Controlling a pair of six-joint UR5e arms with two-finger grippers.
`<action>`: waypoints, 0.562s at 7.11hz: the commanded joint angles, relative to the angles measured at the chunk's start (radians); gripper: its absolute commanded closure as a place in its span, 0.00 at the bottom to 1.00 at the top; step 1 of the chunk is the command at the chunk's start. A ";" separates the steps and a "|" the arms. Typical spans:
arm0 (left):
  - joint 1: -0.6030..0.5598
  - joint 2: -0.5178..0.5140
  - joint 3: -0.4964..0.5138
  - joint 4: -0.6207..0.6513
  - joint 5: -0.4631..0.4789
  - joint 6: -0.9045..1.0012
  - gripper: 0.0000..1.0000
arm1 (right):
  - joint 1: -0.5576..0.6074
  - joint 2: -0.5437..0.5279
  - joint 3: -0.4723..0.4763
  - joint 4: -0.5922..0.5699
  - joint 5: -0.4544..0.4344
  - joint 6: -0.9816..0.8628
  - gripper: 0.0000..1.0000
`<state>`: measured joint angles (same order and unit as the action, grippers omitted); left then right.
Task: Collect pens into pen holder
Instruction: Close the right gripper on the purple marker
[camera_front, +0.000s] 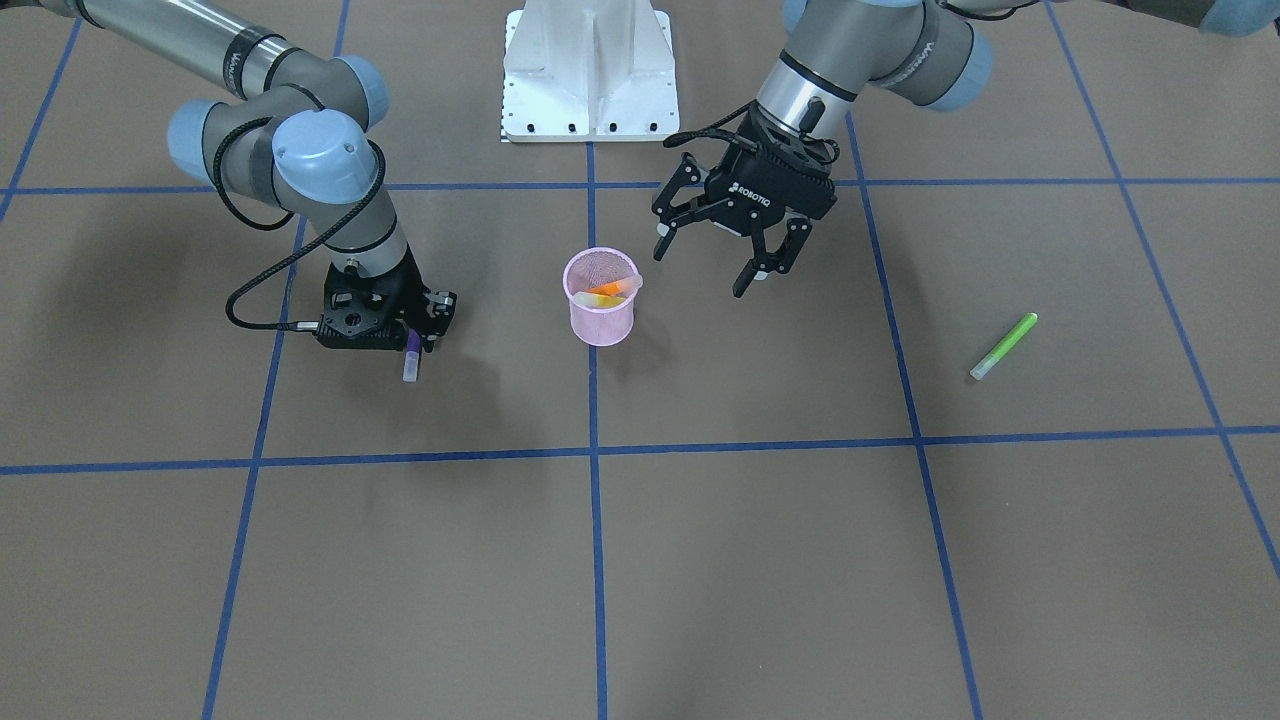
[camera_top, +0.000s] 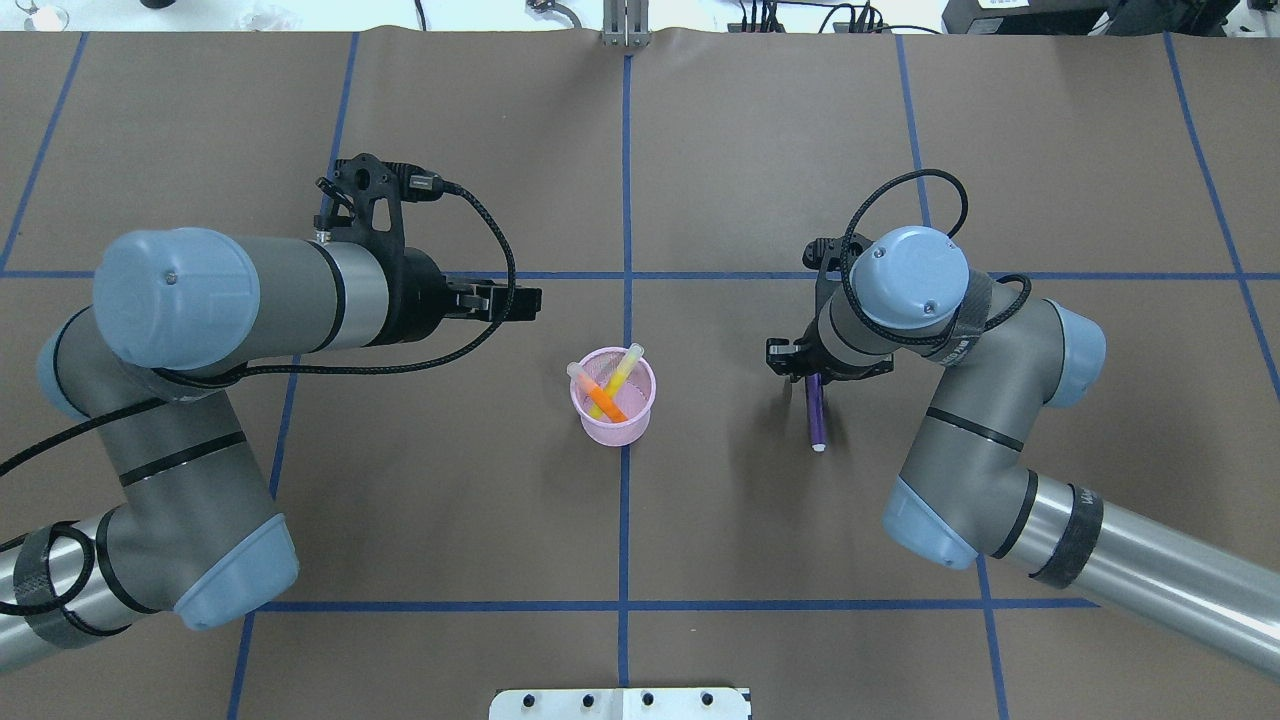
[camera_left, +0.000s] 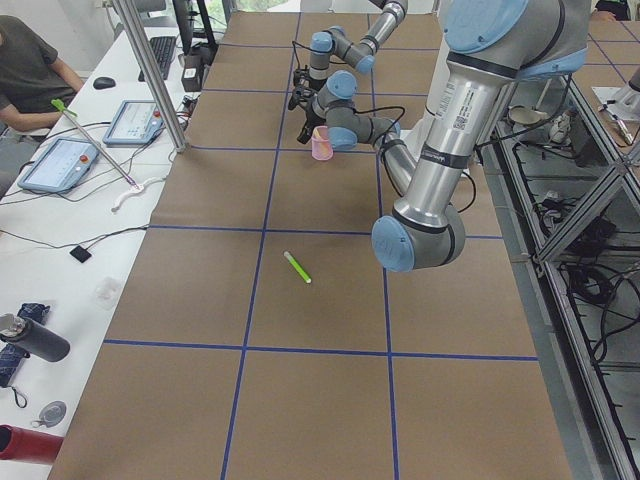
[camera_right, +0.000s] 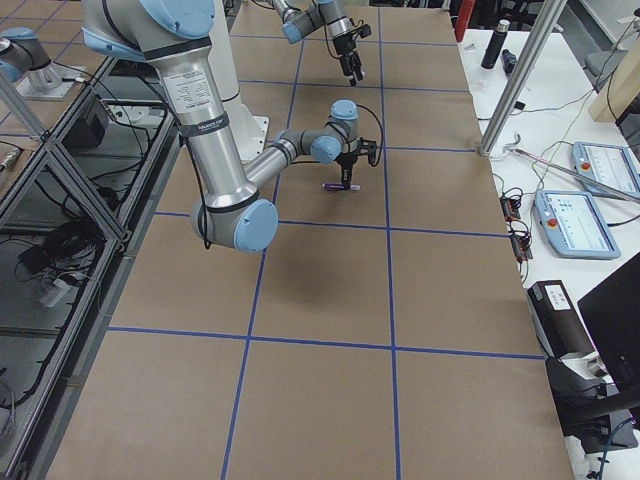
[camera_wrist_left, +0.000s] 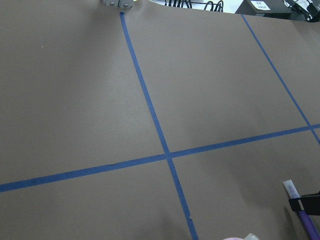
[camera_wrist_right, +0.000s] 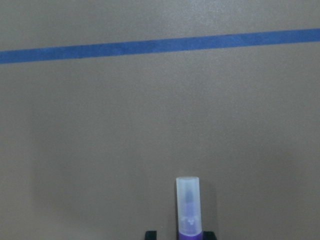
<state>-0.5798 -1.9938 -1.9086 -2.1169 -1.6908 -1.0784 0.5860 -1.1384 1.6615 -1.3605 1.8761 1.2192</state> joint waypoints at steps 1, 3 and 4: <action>0.000 0.007 -0.007 0.000 -0.001 0.000 0.01 | 0.000 -0.006 0.000 0.000 0.003 -0.001 0.74; 0.000 0.007 -0.007 0.000 -0.001 0.000 0.01 | -0.002 -0.009 0.000 -0.002 0.003 -0.001 0.82; 0.000 0.007 -0.007 0.000 -0.001 0.000 0.01 | -0.002 -0.009 0.000 -0.002 0.000 -0.001 0.83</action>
<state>-0.5799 -1.9867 -1.9153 -2.1169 -1.6919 -1.0784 0.5854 -1.1459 1.6618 -1.3616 1.8784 1.2180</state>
